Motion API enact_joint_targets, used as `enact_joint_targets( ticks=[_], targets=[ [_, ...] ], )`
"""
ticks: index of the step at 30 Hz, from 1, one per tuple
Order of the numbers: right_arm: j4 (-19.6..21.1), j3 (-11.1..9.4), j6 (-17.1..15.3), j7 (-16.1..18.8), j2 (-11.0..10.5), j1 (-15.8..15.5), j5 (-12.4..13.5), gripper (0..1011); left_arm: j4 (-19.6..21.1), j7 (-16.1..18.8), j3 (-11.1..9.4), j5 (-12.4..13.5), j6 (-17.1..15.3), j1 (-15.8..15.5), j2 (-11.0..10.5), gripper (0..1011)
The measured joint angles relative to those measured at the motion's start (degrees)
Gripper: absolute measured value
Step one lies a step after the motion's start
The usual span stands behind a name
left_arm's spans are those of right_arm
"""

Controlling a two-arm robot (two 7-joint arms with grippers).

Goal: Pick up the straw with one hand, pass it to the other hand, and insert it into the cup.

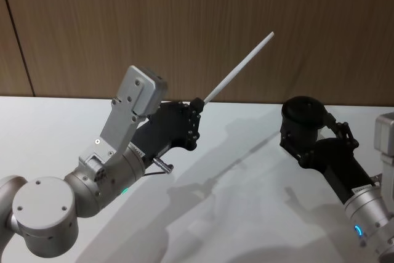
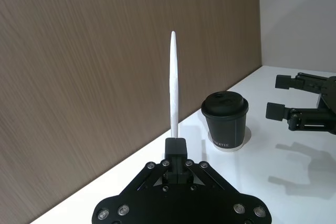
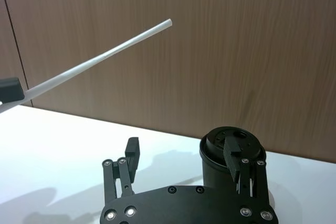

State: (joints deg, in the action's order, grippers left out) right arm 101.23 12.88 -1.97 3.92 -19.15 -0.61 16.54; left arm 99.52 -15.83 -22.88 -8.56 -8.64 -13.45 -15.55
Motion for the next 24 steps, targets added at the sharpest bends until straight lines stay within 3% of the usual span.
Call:
enact_joint_targets(
  ticks=[12,24],
  targets=[
    [0.2,-1.2,-1.1,1.5,2.1,1.3,3.8,1001,0.0,-0.1,0.0,0.0,0.0,-0.1,0.0,0],
    [0.9,-3.6,-4.2,2.8,5.2,2.7,10.7,1001,0.0,-0.2,0.0,0.0,0.0,-0.1,0.0,0]
  ],
)
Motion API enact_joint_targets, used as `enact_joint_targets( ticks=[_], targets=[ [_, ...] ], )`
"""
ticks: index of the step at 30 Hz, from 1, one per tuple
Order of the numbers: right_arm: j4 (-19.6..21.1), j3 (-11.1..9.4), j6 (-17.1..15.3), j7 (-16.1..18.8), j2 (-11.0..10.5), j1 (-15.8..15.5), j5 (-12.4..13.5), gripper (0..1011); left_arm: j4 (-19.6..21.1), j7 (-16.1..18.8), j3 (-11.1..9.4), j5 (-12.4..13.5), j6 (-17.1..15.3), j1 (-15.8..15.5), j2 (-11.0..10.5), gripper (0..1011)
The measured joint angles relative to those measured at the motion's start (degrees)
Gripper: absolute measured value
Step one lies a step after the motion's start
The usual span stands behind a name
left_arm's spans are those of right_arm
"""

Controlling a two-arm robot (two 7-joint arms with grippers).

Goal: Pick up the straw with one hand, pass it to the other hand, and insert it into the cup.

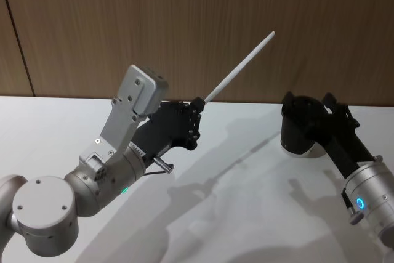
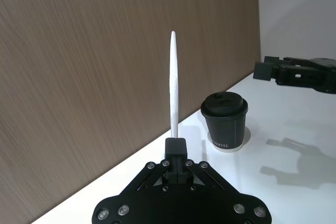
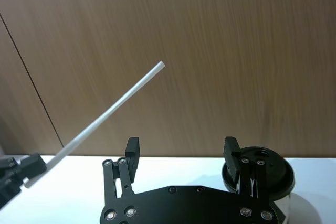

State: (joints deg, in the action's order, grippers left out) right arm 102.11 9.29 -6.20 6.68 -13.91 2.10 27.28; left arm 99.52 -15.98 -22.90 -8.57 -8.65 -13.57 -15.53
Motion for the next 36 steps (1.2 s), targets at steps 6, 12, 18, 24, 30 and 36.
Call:
enact_joint_targets(
  ticks=[6,12,18,24,30,36],
  targets=[
    [0.4,-1.4,-3.1,1.0,1.5,0.9,5.4,1001,0.0,0.0,0.0,0.0,0.0,0.0,0.0,0],
    [0.5,-2.5,-6.9,2.2,2.5,2.3,10.9,1001,0.0,0.0,0.0,0.0,0.0,0.0,0.0,0],
    [0.4,-3.2,-10.5,3.6,2.8,3.7,15.5,1001,0.0,0.0,0.0,0.0,0.0,0.0,0.0,0],
    [-0.1,-3.3,-14.8,6.3,1.8,5.5,19.6,1001,0.0,0.0,0.0,0.0,0.0,0.0,0.0,0],
    [-0.5,-2.9,-17.4,8.5,0.7,6.7,21.8,1001,0.0,0.0,0.0,0.0,0.0,0.0,0.0,0],
    [-1.1,-2.4,-19.6,10.2,-0.3,8.1,23.6,1001,0.0,0.0,0.0,0.0,0.0,0.0,0.0,0]
  ],
)
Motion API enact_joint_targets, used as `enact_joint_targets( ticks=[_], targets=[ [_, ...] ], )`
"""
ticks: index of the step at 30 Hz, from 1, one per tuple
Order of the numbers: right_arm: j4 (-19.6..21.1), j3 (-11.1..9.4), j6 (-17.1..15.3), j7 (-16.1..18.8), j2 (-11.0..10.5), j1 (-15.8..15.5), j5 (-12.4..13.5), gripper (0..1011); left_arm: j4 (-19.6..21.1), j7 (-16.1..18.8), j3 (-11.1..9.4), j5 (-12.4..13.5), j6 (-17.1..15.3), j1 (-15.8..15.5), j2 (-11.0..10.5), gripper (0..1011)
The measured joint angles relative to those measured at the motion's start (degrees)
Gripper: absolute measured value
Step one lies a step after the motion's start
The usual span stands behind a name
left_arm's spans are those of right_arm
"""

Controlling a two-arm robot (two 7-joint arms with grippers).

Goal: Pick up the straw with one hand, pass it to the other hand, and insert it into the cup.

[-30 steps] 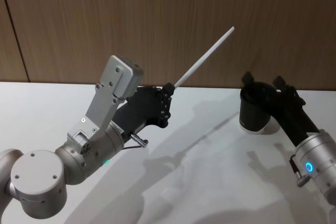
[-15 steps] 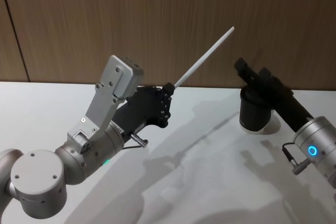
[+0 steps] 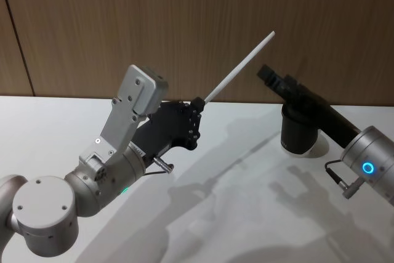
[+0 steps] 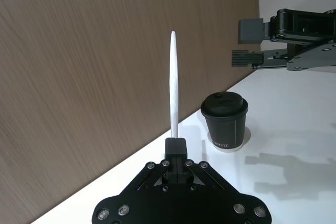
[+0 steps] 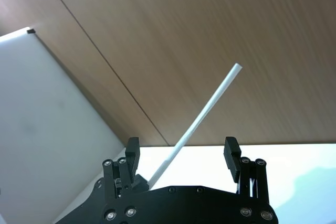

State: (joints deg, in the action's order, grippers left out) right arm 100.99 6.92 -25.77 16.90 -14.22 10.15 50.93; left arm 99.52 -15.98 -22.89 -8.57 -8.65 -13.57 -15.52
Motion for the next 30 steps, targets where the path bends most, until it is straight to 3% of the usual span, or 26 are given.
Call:
enact_joint_targets(
  ticks=[13,30],
  targets=[
    [-3.2,1.4,-2.4,1.6,-0.7,3.5,2.1,1001,0.0,0.0,0.0,0.0,0.0,0.0,0.0,0],
    [-10.1,4.3,-2.9,1.3,0.2,8.8,2.1,1001,0.0,0.0,0.0,0.0,0.0,0.0,0.0,0]
  ],
)
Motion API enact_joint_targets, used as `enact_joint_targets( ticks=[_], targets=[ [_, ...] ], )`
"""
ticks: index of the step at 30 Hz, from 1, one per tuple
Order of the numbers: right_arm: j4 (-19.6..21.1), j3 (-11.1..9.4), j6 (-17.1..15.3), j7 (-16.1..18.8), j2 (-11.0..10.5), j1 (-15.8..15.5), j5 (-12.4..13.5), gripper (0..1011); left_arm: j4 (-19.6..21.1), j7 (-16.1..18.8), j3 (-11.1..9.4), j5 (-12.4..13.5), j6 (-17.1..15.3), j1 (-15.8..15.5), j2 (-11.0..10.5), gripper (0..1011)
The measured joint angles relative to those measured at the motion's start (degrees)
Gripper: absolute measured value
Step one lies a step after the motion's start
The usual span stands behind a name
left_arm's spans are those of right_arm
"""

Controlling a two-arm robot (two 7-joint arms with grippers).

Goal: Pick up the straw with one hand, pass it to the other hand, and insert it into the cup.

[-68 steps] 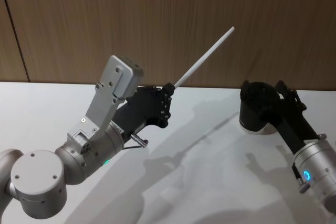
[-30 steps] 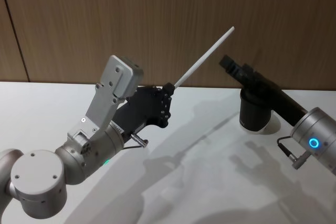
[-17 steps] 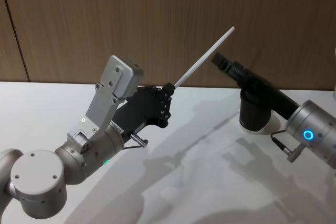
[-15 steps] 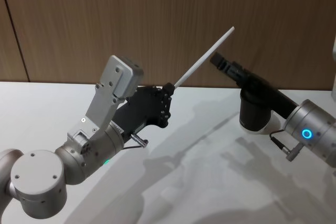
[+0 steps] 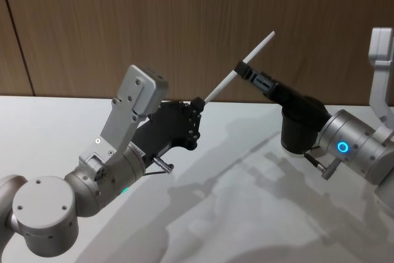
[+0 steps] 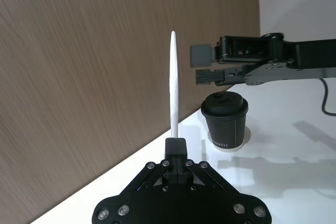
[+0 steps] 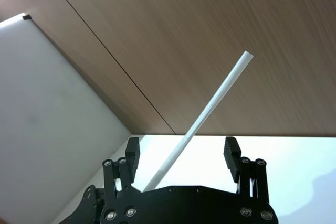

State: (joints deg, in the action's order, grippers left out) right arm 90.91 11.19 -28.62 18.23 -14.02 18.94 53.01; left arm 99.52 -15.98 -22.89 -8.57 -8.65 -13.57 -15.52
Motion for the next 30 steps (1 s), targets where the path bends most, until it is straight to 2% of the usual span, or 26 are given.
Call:
enact_joint_targets(
  ticks=[17,30],
  targets=[
    [-7.2,2.2,1.4,0.8,0.6,5.4,-0.8,1001,0.0,0.0,0.0,0.0,0.0,0.0,0.0,0],
    [-9.9,2.9,1.8,1.1,0.6,7.5,-0.7,1001,0.0,0.0,0.0,0.0,0.0,0.0,0.0,0]
  ],
)
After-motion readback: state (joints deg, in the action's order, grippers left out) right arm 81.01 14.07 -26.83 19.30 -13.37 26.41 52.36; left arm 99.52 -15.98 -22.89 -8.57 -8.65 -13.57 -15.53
